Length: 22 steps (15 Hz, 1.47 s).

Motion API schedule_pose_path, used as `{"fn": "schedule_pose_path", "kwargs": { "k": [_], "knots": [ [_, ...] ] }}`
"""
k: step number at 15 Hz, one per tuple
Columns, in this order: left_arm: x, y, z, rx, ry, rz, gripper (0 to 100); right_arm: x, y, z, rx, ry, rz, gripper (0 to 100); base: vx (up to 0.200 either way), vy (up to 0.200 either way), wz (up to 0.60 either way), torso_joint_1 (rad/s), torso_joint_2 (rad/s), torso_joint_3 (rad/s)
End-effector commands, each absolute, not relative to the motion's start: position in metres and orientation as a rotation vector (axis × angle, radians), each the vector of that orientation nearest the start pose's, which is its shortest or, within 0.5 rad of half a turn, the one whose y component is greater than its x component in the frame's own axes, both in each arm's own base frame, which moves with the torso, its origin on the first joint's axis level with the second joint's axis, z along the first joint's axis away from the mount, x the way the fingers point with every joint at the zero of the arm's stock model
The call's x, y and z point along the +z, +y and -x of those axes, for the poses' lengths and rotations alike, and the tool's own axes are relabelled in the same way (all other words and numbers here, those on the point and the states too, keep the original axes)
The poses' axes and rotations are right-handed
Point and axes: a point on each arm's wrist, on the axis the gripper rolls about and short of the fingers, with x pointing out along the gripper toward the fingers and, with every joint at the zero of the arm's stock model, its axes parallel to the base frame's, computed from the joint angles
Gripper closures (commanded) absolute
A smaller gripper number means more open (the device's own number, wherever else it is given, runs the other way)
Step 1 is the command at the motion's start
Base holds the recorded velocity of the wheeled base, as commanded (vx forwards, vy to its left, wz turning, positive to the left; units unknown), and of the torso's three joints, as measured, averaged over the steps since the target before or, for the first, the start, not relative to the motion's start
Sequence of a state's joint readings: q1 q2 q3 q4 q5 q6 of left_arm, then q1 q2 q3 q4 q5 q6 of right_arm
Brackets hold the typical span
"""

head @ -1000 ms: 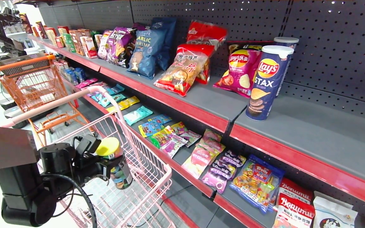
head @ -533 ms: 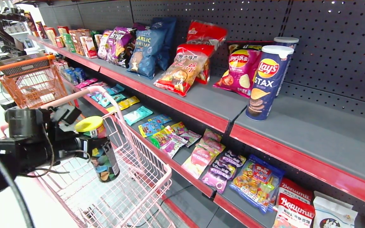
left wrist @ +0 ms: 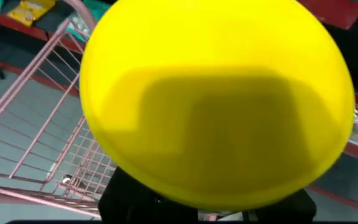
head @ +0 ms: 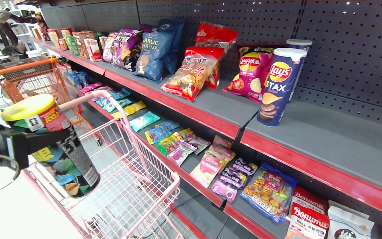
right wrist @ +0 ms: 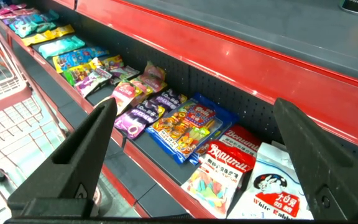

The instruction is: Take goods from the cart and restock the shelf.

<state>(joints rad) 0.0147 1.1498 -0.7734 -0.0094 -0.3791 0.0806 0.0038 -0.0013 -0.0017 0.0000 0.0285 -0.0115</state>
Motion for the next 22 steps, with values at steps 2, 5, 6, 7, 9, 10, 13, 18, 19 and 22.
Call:
{"fn": "schedule_pose_path", "kwargs": {
  "k": [2, 5, 6, 7, 9, 10, 13, 18, 19, 22],
  "knots": [
    [0.269, -0.006, -0.117, -0.355, 0.175, -0.044, 100, 0.076, 0.001, 0.023, 0.034, -0.002, 0.012, 0, 0.000, 0.000, 0.00, 0.000, 0.00, 0.000],
    [0.286, -0.006, -0.111, -0.337, 0.113, -0.046, 100, 0.076, 0.001, 0.023, 0.034, -0.002, 0.012, 0, 0.000, 0.000, 0.00, 0.000, 0.00, 0.000],
    [0.291, -0.006, -0.110, -0.336, 0.096, -0.038, 100, 0.076, 0.001, 0.023, 0.032, -0.002, 0.012, 0, 0.000, 0.000, 0.00, 0.000, 0.00, 0.000],
    [0.291, -0.006, -0.108, -0.335, 0.092, -0.038, 100, 0.076, 0.001, 0.023, 0.034, -0.002, 0.012, 0, 0.000, 0.000, 0.00, 0.000, 0.00, 0.000],
    [0.292, -0.006, -0.103, -0.337, 0.080, -0.040, 100, 0.076, 0.001, 0.023, 0.034, -0.002, 0.012, 0, 0.000, 0.000, 0.00, 0.028, -0.06, -0.052],
    [0.292, -0.006, -0.103, -0.336, 0.075, -0.041, 100, 0.076, 0.001, 0.023, 0.034, -0.002, 0.012, 0, 0.000, 0.000, 0.00, 0.144, -0.36, -0.217],
    [0.296, -0.006, -0.098, -0.336, 0.054, -0.046, 100, 0.076, 0.001, 0.023, 0.034, -0.002, 0.012, 0, 0.000, 0.000, 0.00, 0.219, -0.53, -0.310],
    [0.298, -0.006, -0.094, -0.334, 0.036, -0.058, 100, 0.076, 0.001, 0.023, 0.034, 0.000, 0.012, 0, 0.000, 0.000, 0.00, 0.182, -0.42, -0.250],
    [0.298, -0.007, -0.094, -0.336, 0.035, -0.060, 100, 0.076, 0.001, 0.023, 0.034, -0.002, 0.012, 0, 0.000, 0.000, 0.00, 0.163, -0.36, -0.207],
    [0.299, -0.007, -0.094, -0.334, 0.034, -0.060, 100, 0.076, 0.001, 0.023, 0.032, 0.000, 0.012, 0, 0.000, 0.000, 0.00, 0.163, -0.37, -0.211]
  ]
}}
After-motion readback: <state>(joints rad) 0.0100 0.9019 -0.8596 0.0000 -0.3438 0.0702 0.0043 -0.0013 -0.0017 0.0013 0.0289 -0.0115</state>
